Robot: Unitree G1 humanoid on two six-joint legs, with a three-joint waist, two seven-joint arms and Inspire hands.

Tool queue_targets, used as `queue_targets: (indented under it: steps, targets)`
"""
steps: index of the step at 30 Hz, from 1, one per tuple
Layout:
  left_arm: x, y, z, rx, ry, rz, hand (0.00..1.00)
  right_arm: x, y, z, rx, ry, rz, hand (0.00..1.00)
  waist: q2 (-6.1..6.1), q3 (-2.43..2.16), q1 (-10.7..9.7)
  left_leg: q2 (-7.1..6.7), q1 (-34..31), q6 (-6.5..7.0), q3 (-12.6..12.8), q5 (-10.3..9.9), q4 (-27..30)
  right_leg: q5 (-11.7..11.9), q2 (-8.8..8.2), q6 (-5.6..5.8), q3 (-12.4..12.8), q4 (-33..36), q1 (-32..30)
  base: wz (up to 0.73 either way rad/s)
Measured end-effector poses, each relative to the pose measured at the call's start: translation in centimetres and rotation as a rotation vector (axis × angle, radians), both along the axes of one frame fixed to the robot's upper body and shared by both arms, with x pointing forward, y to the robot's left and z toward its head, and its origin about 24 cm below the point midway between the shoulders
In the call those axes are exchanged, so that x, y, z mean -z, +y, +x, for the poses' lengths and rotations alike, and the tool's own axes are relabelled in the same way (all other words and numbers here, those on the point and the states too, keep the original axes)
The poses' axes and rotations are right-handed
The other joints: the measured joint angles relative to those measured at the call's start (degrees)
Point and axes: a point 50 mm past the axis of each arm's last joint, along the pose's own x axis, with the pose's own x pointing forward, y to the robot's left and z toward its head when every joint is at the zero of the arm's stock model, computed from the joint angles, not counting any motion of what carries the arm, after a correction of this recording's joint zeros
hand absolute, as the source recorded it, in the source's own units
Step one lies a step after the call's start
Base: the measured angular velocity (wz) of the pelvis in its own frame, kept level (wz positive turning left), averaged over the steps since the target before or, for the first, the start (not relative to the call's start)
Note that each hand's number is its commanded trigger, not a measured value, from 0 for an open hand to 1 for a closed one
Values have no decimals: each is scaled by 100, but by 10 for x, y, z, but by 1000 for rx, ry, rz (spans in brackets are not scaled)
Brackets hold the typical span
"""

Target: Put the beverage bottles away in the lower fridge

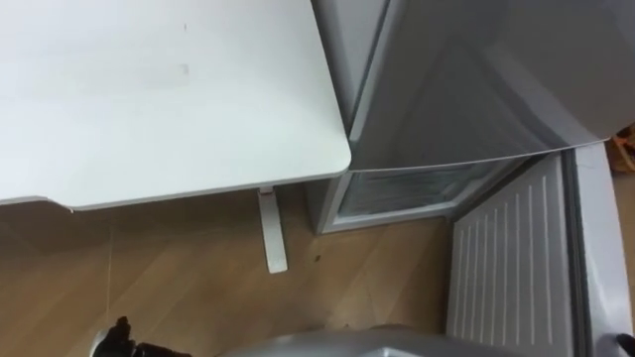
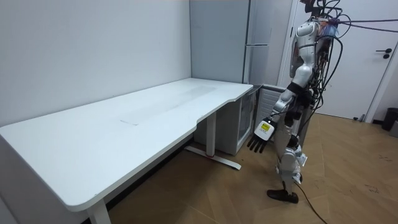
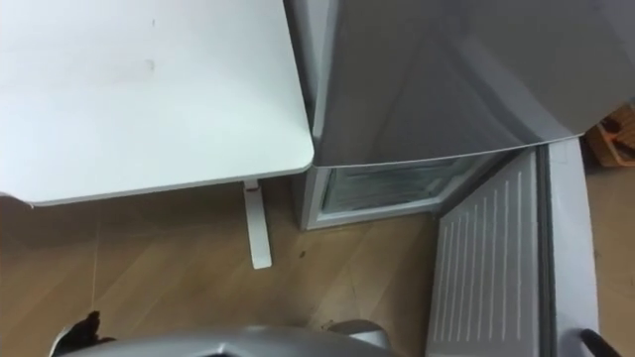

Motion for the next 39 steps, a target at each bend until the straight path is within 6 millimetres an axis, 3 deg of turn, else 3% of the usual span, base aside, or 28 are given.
queue_targets:
  steps: [4,7,11,13,16,18,20,23,25,27,29,31,33,39]
  targets:
    - [-1,2,2,10,13,-15,0,3,3,1,-138,-61,77,0,-2,2,86,49,-1,-9,16,-5,29,53,49,-39,44,-7,-19,-12]
    - [-2,5,4,39,26,-29,0,4,9,14,-339,-127,141,0,-7,4,128,94,-7,-15,96,-3,17,104,83,-63,85,0,-62,-19]
    - [1,-2,24,120,34,-56,0,-12,38,72,-893,-216,164,0,47,15,367,177,-123,-40,159,-15,114,213,153,-119,154,-6,-191,-18]
    - [1,-4,33,158,27,-74,0,-19,53,81,-1038,-241,207,0,55,12,499,216,-161,-63,199,1,138,242,186,-155,154,2,-243,-7]
    - [1,-8,35,176,17,-101,0,-41,79,103,-1247,-420,264,0,115,34,566,257,-159,-95,204,38,131,263,226,-188,144,0,-252,-4]
    - [2,-10,37,208,16,-106,0,-76,116,137,-1466,-708,296,0,124,50,604,255,-170,-104,197,71,120,255,241,-201,175,-23,-262,0]
    - [2,-11,38,227,13,-103,0,-103,139,156,-1572,-943,331,0,135,53,715,242,-160,-98,171,81,111,251,244,-201,174,-87,-225,10]
    - [1,-6,36,230,20,-72,0,-129,153,174,-1637,-1191,361,0,69,20,899,212,-138,-89,86,105,129,242,222,-184,73,-128,-129,20]
    - [2,-3,30,223,40,-53,0,-132,153,176,-1662,-1226,378,0,-21,31,930,199,-147,-90,-5,104,143,242,215,-182,-31,-203,-41,28]
    - [4,-5,24,225,61,-53,0,-129,152,170,-1681,-1232,412,0,-27,33,898,192,-204,-91,-111,101,153,243,208,-180,-141,-196,-36,24]
    - [4,-7,27,231,53,-55,0,-128,152,169,-1708,-1229,425,0,11,43,914,192,-203,-93,-120,99,138,245,210,-178,-149,-196,-41,5]
    - [5,-9,27,232,50,-59,0,-124,150,167,-1715,-1223,442,0,89,6,971,191,-181,-95,-124,98,113,245,212,-178,-148,-196,-30,0]
    - [4,-9,28,233,47,-58,0,-121,149,166,-1724,-1209,450,0,175,25,998,188,-112,-96,-126,98,69,244,215,-177,-151,-199,19,0]
    - [5,-10,25,239,60,-59,0,-121,150,164,-1767,-1224,475,0,208,6,1023,178,-111,-98,-189,100,30,243,210,-175,-214,-200,50,3]
